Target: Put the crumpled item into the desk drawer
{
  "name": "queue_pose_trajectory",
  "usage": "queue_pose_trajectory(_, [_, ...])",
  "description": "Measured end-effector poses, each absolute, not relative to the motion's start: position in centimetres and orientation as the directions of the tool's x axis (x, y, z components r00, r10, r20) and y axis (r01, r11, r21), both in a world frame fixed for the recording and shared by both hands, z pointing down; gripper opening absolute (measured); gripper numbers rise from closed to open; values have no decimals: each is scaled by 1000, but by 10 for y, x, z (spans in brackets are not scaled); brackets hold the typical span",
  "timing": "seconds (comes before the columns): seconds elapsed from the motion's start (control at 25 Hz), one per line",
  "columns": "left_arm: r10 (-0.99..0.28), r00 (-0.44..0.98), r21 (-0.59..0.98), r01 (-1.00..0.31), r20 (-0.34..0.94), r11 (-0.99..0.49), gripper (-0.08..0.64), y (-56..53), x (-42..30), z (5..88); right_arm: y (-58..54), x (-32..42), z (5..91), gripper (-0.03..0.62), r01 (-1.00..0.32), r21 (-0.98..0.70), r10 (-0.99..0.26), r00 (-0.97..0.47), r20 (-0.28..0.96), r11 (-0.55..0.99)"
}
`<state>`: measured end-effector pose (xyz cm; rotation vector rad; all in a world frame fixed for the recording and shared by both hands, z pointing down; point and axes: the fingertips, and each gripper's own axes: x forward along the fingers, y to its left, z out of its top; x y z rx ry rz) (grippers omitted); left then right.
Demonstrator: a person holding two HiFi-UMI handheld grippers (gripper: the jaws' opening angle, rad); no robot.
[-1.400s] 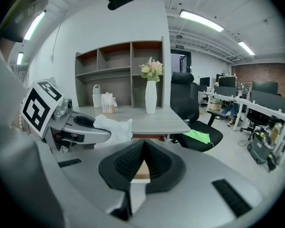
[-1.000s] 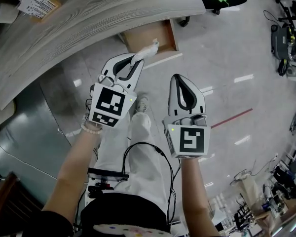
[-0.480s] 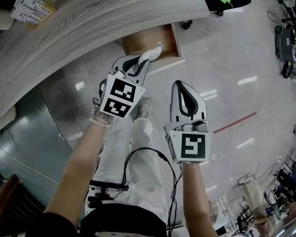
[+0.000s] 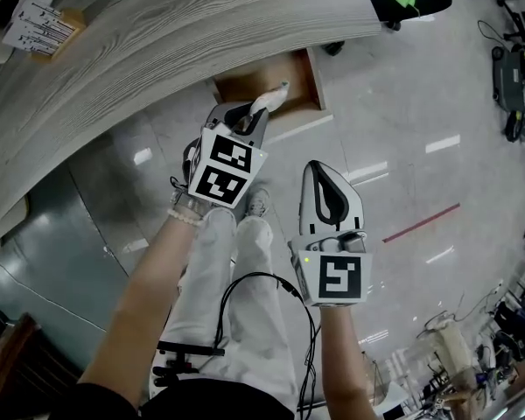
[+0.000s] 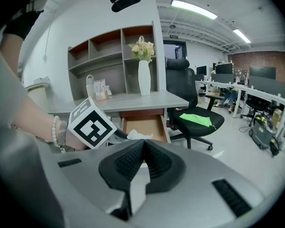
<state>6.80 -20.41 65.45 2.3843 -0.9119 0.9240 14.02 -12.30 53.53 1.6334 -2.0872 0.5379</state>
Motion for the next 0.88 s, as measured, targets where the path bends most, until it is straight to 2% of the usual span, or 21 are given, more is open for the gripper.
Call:
queue_pose_trajectory(0.6, [-367, 500, 79, -668, 784, -740, 72, -204, 89, 677, -118, 142, 551, 5, -980, -57, -796, -187, 575, 189])
queue_pose_trajectory(0.8, [-368, 501, 85, -673, 783, -735, 99, -202, 91, 677, -115, 144, 549, 5, -979, -76, -801, -197, 566, 187])
queue_pose_trajectory(0.88, [-365, 504, 92, -673, 783, -733, 133, -200, 91, 678, -113, 148, 550, 5, -982, -61, -799, -179, 575, 177])
